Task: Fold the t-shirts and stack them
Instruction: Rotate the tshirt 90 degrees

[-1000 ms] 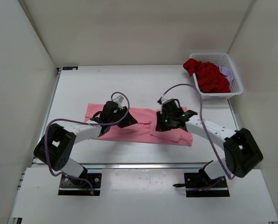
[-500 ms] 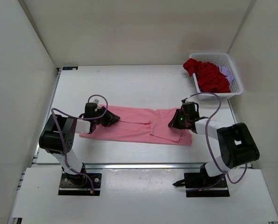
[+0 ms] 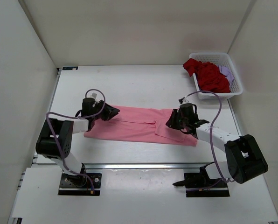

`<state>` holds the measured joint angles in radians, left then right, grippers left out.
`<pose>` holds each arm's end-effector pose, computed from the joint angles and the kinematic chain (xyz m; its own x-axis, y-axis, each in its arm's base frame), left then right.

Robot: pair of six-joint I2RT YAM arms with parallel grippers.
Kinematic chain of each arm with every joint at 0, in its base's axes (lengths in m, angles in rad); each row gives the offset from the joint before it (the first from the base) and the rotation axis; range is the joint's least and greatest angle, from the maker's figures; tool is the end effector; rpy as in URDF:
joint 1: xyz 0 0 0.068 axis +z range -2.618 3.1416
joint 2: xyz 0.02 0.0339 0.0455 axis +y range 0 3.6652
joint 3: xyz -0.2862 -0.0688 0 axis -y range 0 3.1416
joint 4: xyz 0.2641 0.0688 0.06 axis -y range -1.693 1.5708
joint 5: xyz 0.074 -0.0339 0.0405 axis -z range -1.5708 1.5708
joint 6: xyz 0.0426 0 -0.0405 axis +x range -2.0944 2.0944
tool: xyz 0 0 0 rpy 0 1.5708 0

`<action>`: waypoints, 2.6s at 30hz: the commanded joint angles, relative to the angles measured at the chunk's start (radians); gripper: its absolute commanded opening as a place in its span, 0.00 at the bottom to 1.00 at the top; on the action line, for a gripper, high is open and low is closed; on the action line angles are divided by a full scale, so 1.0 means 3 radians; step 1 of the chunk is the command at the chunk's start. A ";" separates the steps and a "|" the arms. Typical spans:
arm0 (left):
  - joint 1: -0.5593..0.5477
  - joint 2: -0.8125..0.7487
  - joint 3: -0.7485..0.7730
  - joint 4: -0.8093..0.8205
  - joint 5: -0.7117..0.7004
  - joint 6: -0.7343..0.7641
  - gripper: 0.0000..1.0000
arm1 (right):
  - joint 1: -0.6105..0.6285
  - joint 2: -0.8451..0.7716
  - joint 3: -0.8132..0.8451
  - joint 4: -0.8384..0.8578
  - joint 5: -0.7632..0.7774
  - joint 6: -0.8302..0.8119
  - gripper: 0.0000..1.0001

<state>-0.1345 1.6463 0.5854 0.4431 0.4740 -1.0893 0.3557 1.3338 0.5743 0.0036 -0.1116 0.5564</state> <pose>0.3086 -0.0614 0.1328 -0.6984 -0.7013 -0.1432 -0.2827 0.4541 -0.8449 0.2517 0.0986 0.1736 -0.7689 0.2742 -0.5775 -0.0188 0.8932 0.4492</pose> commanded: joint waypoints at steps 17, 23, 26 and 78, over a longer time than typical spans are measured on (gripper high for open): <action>-0.0636 -0.1407 0.0513 -0.1620 -0.0553 0.1284 0.34 | -0.0020 0.3813 0.5144 -0.1365 -0.0712 -0.0447 0.05; -0.0666 -0.1346 0.0493 -0.1738 -0.0399 0.1448 0.28 | -0.0122 0.3866 0.6659 -0.2436 -0.0901 -0.0750 0.27; -0.0672 -0.1346 0.0472 -0.1605 -0.0062 0.1468 0.31 | 0.0041 0.3038 0.5602 -0.2253 -0.0809 -0.1097 0.41; -0.1035 -0.1300 0.0355 -0.2127 -0.0813 0.1673 0.39 | -0.0336 0.1483 0.1715 0.0075 -0.0191 -0.0213 0.63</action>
<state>-0.4347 1.2999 0.7143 -0.2420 0.2379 -0.5678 0.3080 1.6833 1.0180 -0.0410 -0.2562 0.5083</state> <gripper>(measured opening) 0.383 0.619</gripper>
